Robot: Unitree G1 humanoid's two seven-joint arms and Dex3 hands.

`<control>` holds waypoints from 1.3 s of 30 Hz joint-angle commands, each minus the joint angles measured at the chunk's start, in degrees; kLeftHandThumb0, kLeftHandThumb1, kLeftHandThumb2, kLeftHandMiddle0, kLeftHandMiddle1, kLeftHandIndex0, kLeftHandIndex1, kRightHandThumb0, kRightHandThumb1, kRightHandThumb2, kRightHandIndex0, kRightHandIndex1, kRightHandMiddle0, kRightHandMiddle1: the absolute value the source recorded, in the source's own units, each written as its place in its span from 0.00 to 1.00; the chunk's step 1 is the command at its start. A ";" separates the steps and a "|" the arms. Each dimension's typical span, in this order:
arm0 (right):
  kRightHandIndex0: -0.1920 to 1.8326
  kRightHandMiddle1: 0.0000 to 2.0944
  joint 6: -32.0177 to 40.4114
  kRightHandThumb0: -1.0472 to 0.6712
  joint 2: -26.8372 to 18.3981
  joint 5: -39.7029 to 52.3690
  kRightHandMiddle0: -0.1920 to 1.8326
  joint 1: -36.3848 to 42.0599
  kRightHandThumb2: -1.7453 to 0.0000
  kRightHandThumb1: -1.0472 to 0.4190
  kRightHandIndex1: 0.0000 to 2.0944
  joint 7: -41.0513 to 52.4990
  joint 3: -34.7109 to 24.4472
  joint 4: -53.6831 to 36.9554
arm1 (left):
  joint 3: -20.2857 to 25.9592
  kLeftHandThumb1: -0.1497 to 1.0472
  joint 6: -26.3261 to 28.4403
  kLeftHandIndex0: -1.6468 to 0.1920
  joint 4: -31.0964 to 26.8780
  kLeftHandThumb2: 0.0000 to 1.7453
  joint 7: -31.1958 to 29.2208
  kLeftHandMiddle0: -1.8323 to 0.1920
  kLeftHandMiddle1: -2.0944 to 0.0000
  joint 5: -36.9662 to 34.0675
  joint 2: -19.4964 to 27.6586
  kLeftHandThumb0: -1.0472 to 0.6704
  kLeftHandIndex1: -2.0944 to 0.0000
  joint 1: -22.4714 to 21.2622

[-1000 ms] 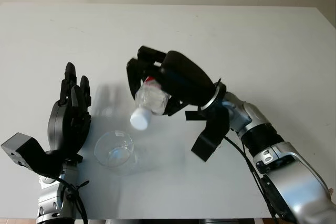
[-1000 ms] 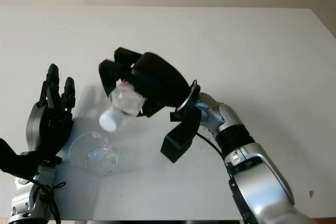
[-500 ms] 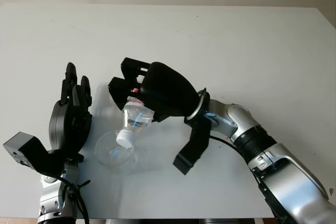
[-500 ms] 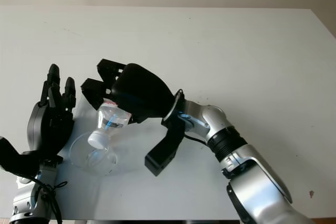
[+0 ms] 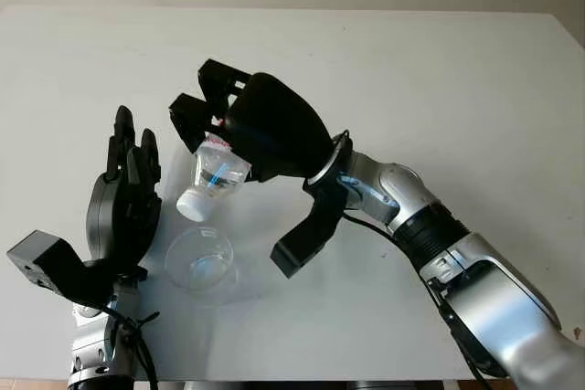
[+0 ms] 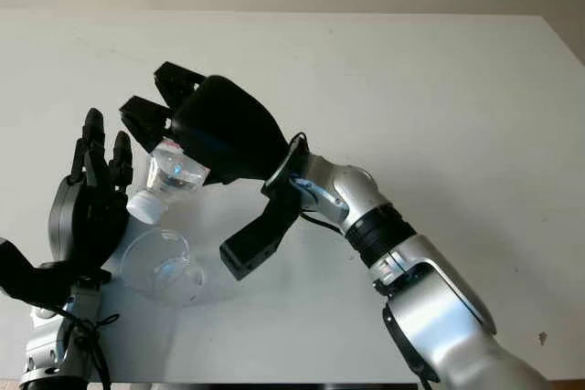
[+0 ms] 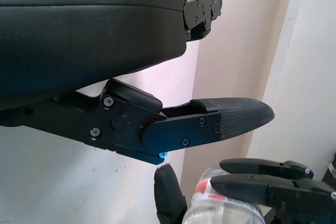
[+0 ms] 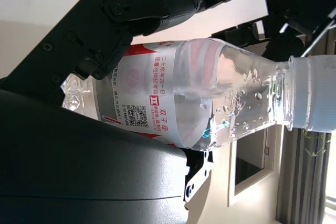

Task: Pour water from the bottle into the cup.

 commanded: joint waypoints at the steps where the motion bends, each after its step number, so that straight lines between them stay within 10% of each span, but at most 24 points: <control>1: 0.72 1.00 0.25 0.45 -0.89 -1.55 0.58 -2.92 0.64 0.26 1.00 -2.29 1.15 -1.58 | -0.51 1.00 -0.19 1.00 2.43 0.32 -0.23 0.99 0.97 0.08 -1.66 0.15 0.98 2.19; 39: 0.76 1.00 -0.10 0.40 -4.19 -10.05 0.57 -7.04 0.79 0.11 1.00 -20.61 9.62 -1.08 | -0.36 1.00 -0.72 0.99 3.49 0.31 -0.86 0.99 0.97 -0.13 -1.61 0.15 0.98 1.67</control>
